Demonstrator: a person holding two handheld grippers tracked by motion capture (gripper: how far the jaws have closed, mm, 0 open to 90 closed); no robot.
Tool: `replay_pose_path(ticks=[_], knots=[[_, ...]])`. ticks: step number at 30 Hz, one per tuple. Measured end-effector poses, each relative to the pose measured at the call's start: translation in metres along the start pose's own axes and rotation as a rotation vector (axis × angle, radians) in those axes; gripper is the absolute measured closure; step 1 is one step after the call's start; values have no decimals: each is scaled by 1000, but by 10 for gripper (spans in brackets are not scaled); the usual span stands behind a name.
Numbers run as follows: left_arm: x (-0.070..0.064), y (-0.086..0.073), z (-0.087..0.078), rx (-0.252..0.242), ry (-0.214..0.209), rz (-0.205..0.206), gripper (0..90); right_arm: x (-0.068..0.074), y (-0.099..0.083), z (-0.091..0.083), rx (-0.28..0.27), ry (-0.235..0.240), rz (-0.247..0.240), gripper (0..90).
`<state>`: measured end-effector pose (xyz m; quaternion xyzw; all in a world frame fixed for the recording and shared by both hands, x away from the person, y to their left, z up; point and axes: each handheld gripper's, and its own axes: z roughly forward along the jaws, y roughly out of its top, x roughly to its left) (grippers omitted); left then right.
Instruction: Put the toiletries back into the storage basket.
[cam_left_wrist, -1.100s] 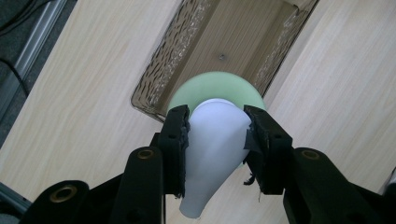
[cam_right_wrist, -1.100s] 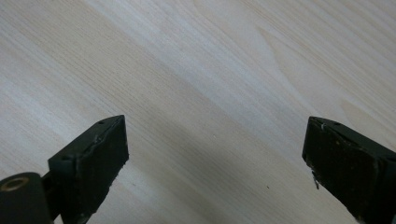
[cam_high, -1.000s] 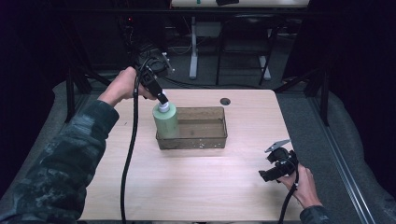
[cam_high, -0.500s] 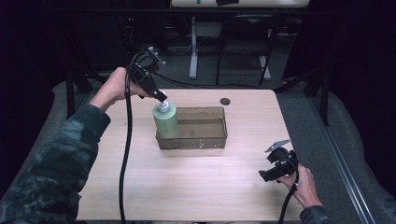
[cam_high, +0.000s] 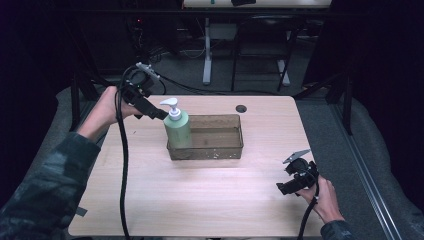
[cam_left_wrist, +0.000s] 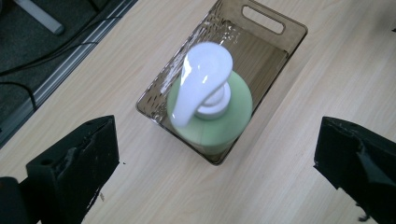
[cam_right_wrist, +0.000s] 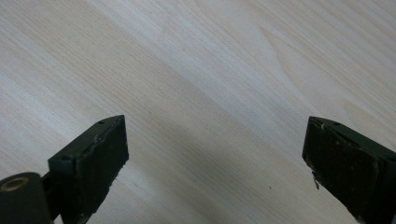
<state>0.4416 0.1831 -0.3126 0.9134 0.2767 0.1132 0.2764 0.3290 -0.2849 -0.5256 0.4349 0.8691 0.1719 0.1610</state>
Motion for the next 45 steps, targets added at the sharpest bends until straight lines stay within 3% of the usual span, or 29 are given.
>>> replay_pose_path(ticks=[5, 13, 24, 31, 39, 45], knots=[[-9, -24, -1, -15, 22, -3, 0, 0, 0, 0, -3, 5, 5, 63], [-24, -63, 13, -13, 10, -31, 0, 1, 1, 0, -4, 2, 3, 61], [-41, -123, 51, 39, -1, -97, 0, 2, 1, 0, -3, 2, 8, 45], [-47, -159, 78, 56, -35, -170, 0, 2, 0, 2, -3, 5, 17, 18], [-52, -177, 99, 84, -80, -204, 0, 1, -1, 4, 8, -1, 14, 0], [-49, -187, 107, 83, -68, -229, 0, 0, -2, 5, 14, -7, 10, 0]])
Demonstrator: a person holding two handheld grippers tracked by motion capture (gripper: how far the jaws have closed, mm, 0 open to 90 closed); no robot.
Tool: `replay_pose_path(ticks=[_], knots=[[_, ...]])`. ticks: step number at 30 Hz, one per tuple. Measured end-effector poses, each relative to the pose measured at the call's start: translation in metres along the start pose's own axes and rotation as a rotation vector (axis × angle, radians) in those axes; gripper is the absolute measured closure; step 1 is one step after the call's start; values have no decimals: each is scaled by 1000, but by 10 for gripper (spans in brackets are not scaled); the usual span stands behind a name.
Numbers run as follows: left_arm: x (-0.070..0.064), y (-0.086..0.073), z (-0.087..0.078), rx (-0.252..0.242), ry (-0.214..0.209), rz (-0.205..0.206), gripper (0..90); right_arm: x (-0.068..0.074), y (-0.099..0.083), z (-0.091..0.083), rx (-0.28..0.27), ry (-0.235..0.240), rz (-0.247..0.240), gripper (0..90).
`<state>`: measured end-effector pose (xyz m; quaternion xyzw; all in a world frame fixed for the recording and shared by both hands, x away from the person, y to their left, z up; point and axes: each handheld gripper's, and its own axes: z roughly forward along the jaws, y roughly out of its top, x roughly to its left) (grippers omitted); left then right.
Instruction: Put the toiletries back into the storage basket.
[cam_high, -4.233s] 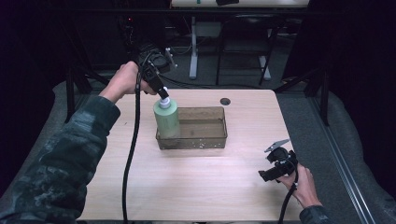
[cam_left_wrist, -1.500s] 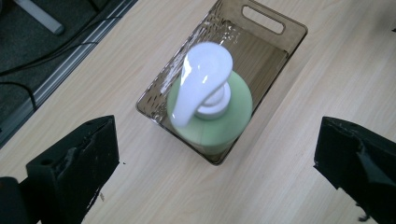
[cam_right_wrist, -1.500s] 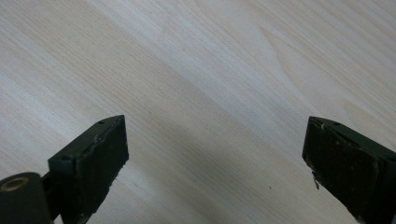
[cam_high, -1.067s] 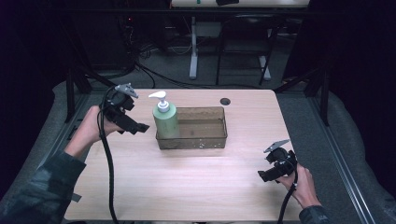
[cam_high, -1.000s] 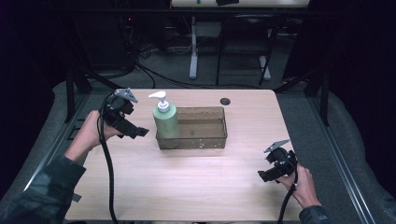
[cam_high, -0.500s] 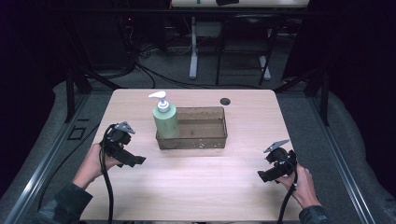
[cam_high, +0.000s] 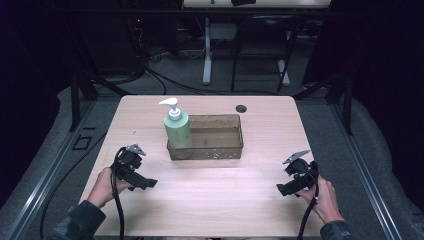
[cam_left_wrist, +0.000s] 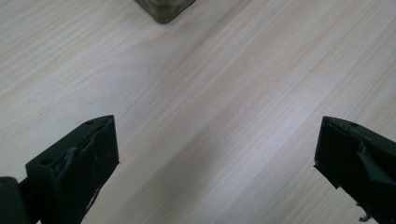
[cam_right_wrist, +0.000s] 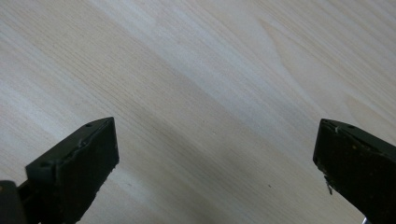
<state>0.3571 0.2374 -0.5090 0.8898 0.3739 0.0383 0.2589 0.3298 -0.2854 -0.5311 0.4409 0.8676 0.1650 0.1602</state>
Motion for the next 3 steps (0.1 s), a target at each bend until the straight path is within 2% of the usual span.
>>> replay_pose_path(ticks=[3], knots=[[2, -3, 5, 5, 1, -11, 0, 0, 0, 0, -1, -5, -5, 0]])
